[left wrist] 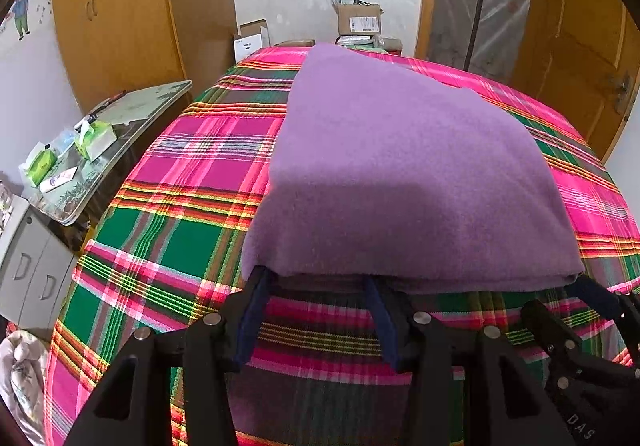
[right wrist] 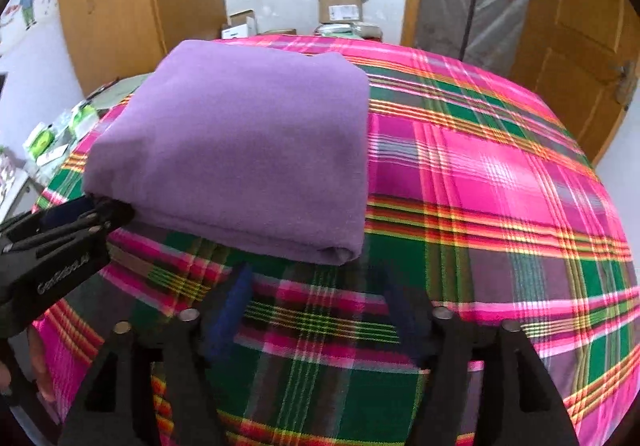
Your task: Fold clothes
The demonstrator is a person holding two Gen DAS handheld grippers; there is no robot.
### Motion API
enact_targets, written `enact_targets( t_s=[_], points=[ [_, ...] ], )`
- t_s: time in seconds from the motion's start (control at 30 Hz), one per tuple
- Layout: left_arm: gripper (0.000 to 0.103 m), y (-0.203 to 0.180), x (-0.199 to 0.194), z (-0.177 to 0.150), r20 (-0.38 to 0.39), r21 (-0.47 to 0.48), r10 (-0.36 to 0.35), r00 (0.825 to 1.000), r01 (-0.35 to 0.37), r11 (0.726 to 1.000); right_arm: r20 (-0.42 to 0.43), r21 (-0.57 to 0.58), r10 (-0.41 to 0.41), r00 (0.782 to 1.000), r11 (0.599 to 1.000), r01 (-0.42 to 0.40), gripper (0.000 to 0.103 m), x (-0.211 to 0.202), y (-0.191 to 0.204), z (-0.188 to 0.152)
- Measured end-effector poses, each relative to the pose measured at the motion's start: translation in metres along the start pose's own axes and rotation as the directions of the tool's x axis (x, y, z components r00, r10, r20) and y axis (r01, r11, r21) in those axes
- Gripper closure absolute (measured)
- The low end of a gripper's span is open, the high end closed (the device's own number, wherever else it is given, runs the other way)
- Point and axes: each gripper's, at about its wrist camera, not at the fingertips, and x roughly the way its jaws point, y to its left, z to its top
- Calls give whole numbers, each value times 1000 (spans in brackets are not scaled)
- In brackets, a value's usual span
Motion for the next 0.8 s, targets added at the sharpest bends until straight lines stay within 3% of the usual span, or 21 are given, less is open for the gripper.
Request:
enact_targets(
  t_s=[0.2,0.33,0.8],
  points=[
    [45,4,1,-1,3,-23,0,1000,0,1000,-5,10,-10,1000,1000,10,30,2,-2,1],
    [35,7,3,-1,1,-42,19,1000,-19,999,-7,14,-14,1000,1000,14,29,3,-2,1],
    [35,10,4,0,1,-46,16,1000,-16,999,-8,14,-11,1000,1000,11,28,4,-2,1]
  ],
)
